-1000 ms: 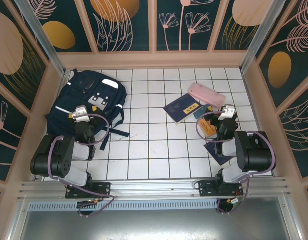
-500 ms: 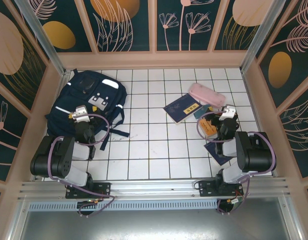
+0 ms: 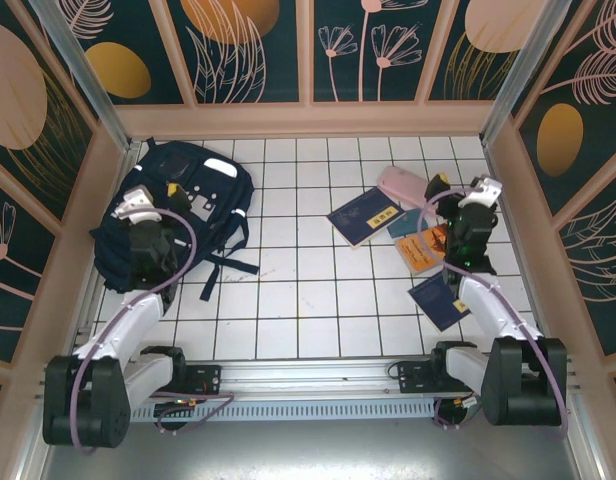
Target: Pack the student bag
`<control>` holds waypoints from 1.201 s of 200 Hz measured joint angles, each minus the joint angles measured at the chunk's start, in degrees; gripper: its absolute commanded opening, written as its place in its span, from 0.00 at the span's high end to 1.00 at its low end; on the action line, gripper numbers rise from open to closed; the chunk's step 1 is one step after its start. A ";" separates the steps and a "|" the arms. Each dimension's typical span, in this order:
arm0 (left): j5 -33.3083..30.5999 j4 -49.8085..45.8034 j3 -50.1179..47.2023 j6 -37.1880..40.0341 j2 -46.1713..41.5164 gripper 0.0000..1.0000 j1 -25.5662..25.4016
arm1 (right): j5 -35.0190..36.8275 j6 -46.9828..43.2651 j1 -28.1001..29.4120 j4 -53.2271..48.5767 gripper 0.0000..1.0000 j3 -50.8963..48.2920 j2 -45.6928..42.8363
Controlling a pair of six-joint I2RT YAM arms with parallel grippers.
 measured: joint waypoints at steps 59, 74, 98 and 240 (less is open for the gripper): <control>1.01 -24.35 8.76 -11.72 3.37 0.01 0.09 | -14.10 12.13 4.81 -21.11 0.01 9.51 6.45; 1.40 -28.55 8.92 -13.75 6.91 0.01 0.50 | -15.91 13.62 8.44 -23.78 0.01 9.53 9.09; 3.52 -33.40 9.92 -16.50 12.96 0.01 2.51 | -19.04 15.56 14.05 -25.14 0.01 9.79 13.33; 13.66 -37.24 25.20 -17.40 37.22 0.01 -4.28 | -22.93 21.07 26.05 -26.18 0.01 18.18 30.34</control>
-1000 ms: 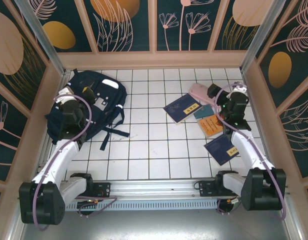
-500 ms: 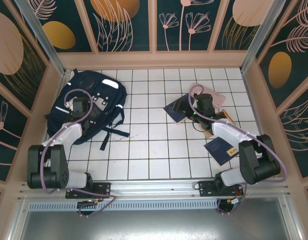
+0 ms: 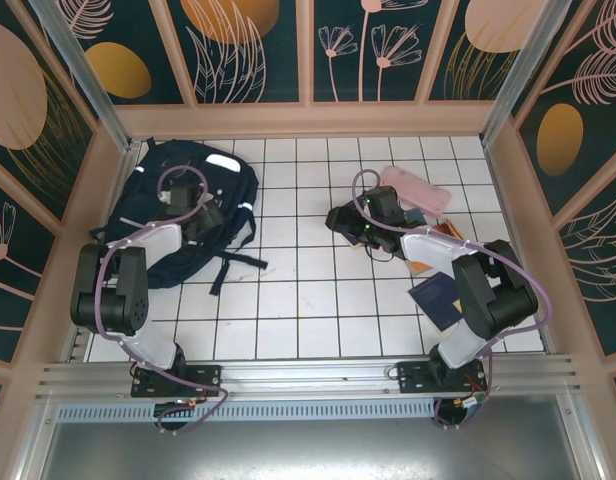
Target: Pack the student bag
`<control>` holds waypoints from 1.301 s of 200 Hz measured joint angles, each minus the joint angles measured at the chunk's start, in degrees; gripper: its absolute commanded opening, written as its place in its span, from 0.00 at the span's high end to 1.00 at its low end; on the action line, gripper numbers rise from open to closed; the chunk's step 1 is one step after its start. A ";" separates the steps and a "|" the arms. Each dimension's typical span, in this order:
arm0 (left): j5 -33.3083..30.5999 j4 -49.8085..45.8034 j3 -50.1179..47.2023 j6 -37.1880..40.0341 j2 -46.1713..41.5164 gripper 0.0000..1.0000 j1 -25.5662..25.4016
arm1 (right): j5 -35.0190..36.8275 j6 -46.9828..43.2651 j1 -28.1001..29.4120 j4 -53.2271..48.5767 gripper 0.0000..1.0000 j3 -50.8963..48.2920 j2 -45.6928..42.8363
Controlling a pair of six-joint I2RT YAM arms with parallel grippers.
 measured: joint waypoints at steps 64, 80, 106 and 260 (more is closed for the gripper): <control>4.39 2.12 6.91 -8.26 6.32 0.02 -18.95 | 2.64 0.17 -0.02 -1.57 0.01 0.39 0.15; 6.05 -0.15 9.66 -9.38 7.26 0.02 -22.40 | 2.80 0.17 -0.07 -1.73 0.01 0.39 0.09; 7.54 -5.66 12.41 -9.42 6.78 0.03 -25.90 | 2.49 0.02 -0.37 -2.12 0.01 0.39 -0.39; -12.59 -35.91 38.03 -5.20 20.74 0.62 -30.14 | -1.75 1.07 -1.75 -1.20 0.05 -0.79 -0.90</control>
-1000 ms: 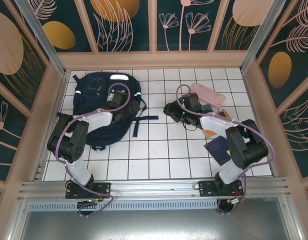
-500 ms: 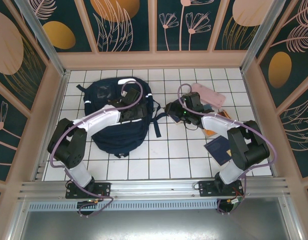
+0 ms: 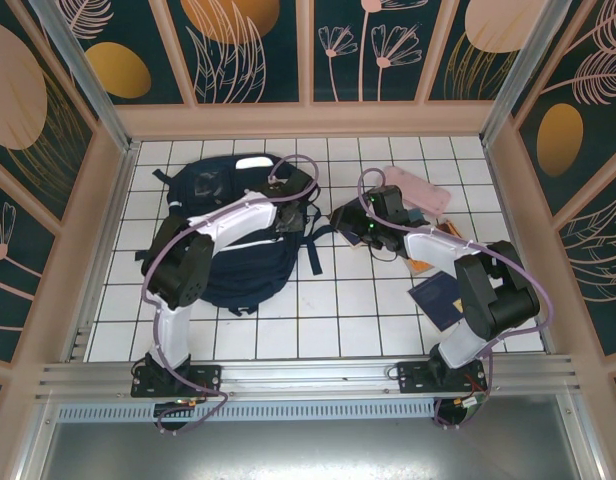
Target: Pack the student bag
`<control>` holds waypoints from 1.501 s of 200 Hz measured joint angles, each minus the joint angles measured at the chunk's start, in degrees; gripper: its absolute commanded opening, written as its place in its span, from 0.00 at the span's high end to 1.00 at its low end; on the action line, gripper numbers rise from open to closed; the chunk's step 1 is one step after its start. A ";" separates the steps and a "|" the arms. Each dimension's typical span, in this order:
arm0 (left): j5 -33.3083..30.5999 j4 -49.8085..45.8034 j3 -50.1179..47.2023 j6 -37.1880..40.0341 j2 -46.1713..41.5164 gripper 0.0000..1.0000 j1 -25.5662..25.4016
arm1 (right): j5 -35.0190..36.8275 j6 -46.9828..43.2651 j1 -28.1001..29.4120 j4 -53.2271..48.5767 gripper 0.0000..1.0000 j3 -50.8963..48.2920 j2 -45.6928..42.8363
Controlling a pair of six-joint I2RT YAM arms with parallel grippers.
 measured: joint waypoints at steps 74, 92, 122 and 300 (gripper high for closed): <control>-4.61 -6.34 7.98 -1.92 7.72 0.72 0.07 | -0.26 0.22 -0.35 0.02 0.05 -0.85 -1.33; -4.81 -6.99 7.98 -2.12 7.93 0.73 0.07 | -0.28 0.22 -0.55 0.04 0.05 -1.14 -1.73; -4.74 -6.97 7.98 -2.16 8.28 0.84 0.07 | -0.28 0.24 -0.66 0.04 0.05 -1.16 -1.73; -7.21 -10.73 4.85 2.60 -15.37 1.00 0.37 | -13.57 -12.28 1.97 6.03 0.45 2.14 -2.05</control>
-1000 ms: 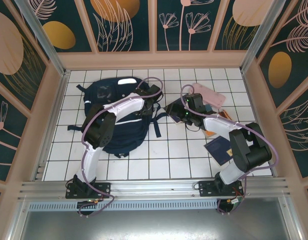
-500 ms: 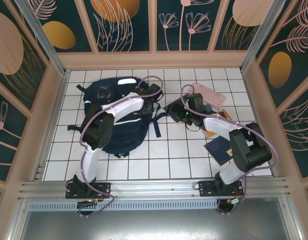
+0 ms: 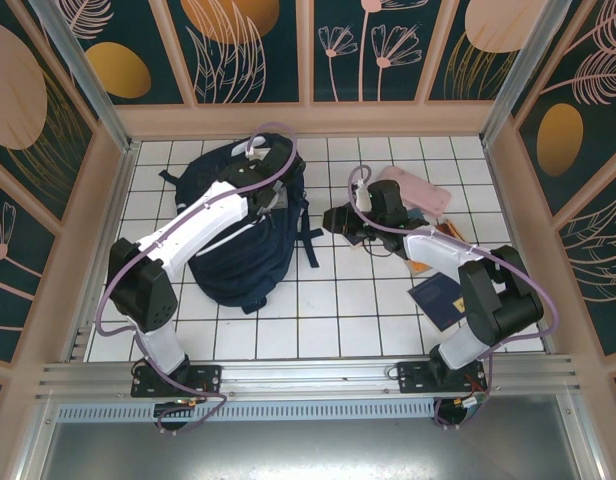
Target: Pack the student bag
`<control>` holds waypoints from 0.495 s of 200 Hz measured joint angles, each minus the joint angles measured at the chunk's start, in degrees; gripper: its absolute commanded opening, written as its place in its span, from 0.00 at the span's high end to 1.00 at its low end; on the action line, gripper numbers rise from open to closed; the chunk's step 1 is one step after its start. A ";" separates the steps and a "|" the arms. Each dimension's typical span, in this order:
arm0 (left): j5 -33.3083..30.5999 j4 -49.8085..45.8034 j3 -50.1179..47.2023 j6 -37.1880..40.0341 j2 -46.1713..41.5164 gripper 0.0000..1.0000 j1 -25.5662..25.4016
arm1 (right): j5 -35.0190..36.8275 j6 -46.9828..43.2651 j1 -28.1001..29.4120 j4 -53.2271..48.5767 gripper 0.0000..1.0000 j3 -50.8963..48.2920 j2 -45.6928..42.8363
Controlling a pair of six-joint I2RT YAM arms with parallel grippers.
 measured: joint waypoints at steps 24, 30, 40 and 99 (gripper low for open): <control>0.04 0.07 -0.46 1.70 -0.26 1.00 0.00 | -2.91 -2.93 0.04 1.88 0.49 2.38 0.00; 0.09 0.11 -0.70 2.14 -0.33 1.00 0.00 | -3.54 -3.89 0.04 2.67 0.53 2.58 0.00; 0.22 0.11 -1.07 2.75 -0.63 1.00 0.00 | -4.46 -5.68 0.04 4.00 0.59 2.60 0.07; 1.84 0.39 -2.05 4.39 -4.07 1.00 0.00 | -10.19 -7.69 0.48 12.59 0.67 1.53 5.29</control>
